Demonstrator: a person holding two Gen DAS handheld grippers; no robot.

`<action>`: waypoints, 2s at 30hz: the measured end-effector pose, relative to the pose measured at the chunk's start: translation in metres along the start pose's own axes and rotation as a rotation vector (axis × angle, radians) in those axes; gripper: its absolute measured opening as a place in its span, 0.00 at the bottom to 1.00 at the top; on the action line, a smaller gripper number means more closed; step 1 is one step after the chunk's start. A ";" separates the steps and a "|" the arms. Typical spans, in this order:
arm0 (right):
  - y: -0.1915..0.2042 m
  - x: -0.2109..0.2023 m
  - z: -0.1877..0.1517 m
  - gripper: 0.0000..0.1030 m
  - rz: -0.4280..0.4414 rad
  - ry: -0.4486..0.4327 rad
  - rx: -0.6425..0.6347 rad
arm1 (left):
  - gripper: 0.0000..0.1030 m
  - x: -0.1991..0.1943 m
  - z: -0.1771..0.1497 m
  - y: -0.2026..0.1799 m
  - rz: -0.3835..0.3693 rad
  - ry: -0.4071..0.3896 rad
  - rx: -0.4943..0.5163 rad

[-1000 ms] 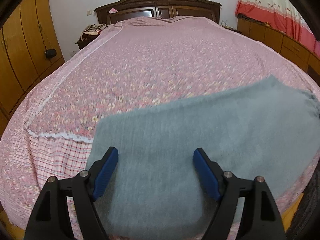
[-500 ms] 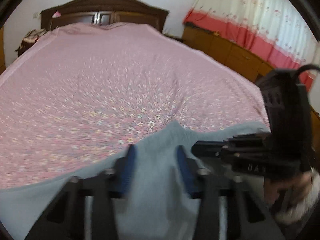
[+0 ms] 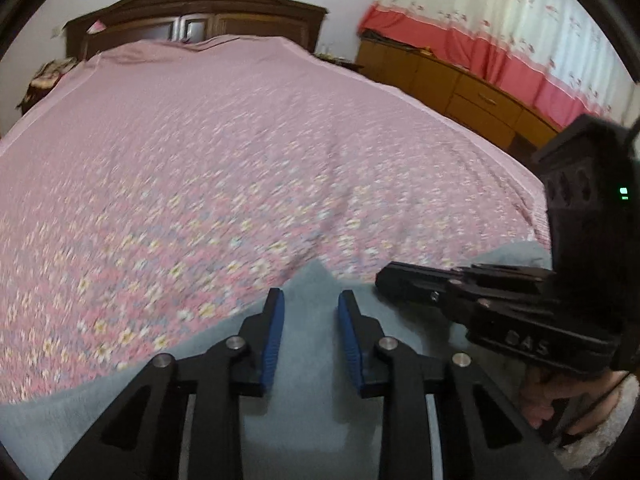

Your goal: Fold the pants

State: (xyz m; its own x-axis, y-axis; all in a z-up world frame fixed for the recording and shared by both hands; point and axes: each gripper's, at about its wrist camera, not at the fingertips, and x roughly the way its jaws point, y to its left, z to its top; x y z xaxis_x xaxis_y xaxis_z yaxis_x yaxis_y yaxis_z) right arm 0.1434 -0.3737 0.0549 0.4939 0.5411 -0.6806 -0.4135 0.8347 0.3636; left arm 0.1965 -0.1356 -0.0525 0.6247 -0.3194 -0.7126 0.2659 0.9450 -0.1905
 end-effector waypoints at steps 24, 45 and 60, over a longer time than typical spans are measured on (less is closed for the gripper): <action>-0.111 -0.092 -0.030 0.00 -0.199 -0.048 0.177 | 0.39 0.035 -0.009 -0.048 0.115 0.066 0.087; -0.091 -0.142 -0.075 0.00 -0.305 0.017 0.097 | 0.56 -0.078 -0.049 0.040 0.225 0.102 -0.034; -0.093 -0.125 -0.096 0.00 -0.298 0.067 0.103 | 0.60 -0.125 -0.094 0.121 0.426 0.086 -0.087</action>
State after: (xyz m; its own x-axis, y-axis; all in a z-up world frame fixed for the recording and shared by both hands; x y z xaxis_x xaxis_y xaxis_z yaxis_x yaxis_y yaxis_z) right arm 0.0468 -0.5290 0.0455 0.5291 0.2661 -0.8058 -0.1767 0.9633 0.2021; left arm 0.0813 0.0259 -0.0499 0.6007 0.1037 -0.7927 -0.0669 0.9946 0.0794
